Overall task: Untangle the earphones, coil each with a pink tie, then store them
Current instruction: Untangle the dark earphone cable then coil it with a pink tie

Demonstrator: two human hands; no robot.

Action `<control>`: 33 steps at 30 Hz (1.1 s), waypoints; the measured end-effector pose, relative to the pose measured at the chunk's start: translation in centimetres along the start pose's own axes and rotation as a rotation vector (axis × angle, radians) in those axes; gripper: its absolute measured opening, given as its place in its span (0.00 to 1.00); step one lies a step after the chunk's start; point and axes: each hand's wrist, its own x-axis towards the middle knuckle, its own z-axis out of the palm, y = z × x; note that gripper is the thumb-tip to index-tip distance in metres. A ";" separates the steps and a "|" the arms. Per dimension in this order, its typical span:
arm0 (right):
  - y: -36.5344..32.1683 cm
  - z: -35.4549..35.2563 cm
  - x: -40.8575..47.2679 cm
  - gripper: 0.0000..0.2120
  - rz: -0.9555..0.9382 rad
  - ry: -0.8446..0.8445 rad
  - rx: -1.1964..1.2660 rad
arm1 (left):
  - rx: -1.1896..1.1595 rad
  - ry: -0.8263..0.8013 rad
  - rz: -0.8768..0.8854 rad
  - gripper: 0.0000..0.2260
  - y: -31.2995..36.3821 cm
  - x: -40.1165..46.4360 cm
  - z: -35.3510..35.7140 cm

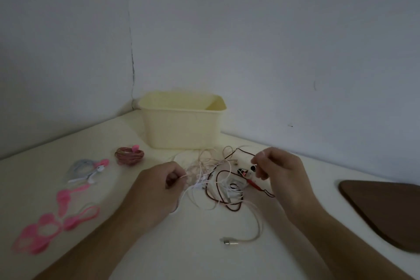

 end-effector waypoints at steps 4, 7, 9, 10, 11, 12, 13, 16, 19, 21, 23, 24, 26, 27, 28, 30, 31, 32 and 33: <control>-0.3 -1.4 1.1 0.14 0.097 0.125 0.319 | -0.091 0.068 -0.088 0.08 0.1 0.6 -0.3; -0.9 -2.4 1.9 0.13 0.145 0.161 0.535 | -0.257 0.141 -0.149 0.10 0.4 1.1 -0.8; -1.7 -3.2 2.4 0.13 0.109 0.147 0.616 | -0.345 0.171 -0.183 0.10 0.6 1.3 -1.0; -2.2 -3.6 2.6 0.13 0.073 0.134 0.642 | -0.367 0.180 -0.191 0.10 0.6 1.3 -1.0; -2.8 -4.0 2.9 0.12 0.032 0.115 0.656 | -0.367 0.180 -0.193 0.11 0.4 1.4 -1.1; -3.4 -4.4 3.0 0.12 -0.009 0.094 0.658 | -0.357 0.175 -0.190 0.12 0.2 1.4 -1.0; -4.1 -4.7 3.1 0.12 -0.049 0.075 0.653 | -0.341 0.168 -0.185 0.13 0.1 1.4 -1.0; -5.9 -5.6 3.2 0.12 -0.165 0.048 0.611 | -0.309 0.151 -0.160 0.08 -0.2 1.4 -0.9; -7.0 -6.2 3.3 0.13 -0.255 0.109 0.546 | -0.275 0.160 -0.164 0.11 -0.4 1.3 -0.9; -7.4 -6.8 3.3 0.14 -0.298 0.183 0.523 | -0.242 0.187 -0.181 0.13 -0.6 1.4 -0.9; -7.7 -7.5 3.4 0.15 -0.330 0.263 0.528 | -0.213 0.220 -0.188 0.12 -0.6 1.4 -1.0; -7.9 -7.9 3.5 0.16 -0.340 0.294 0.535 | -0.202 0.235 -0.191 0.11 -0.5 1.4 -1.2; -8.0 -8.6 3.7 0.19 -0.348 0.326 0.543 | -0.182 0.255 -0.186 0.10 -0.3 1.4 -1.3; -7.9 -8.9 3.7 0.22 -0.348 0.330 0.540 | -0.174 0.260 -0.182 0.10 -0.2 1.3 -1.3; -7.8 -9.1 3.7 0.24 -0.348 0.331 0.530 | -0.164 0.265 -0.184 0.10 0.0 1.3 -1.4; -7.3 -9.1 3.7 0.26 -0.329 0.327 0.459 | -0.159 0.269 -0.193 0.10 0.2 1.2 -1.3; -6.9 -8.9 3.8 0.25 -0.297 0.328 0.395 | -0.166 0.267 -0.197 0.10 0.2 1.2 -1.3; -6.4 -8.5 4.0 0.24 -0.244 0.319 0.319 | -0.173 0.263 -0.202 0.10 0.2 1.2 -1.3; -5.8 -8.2 4.2 0.20 -0.169 0.299 0.234 | -0.182 0.257 -0.206 0.10 0.2 1.1 -1.2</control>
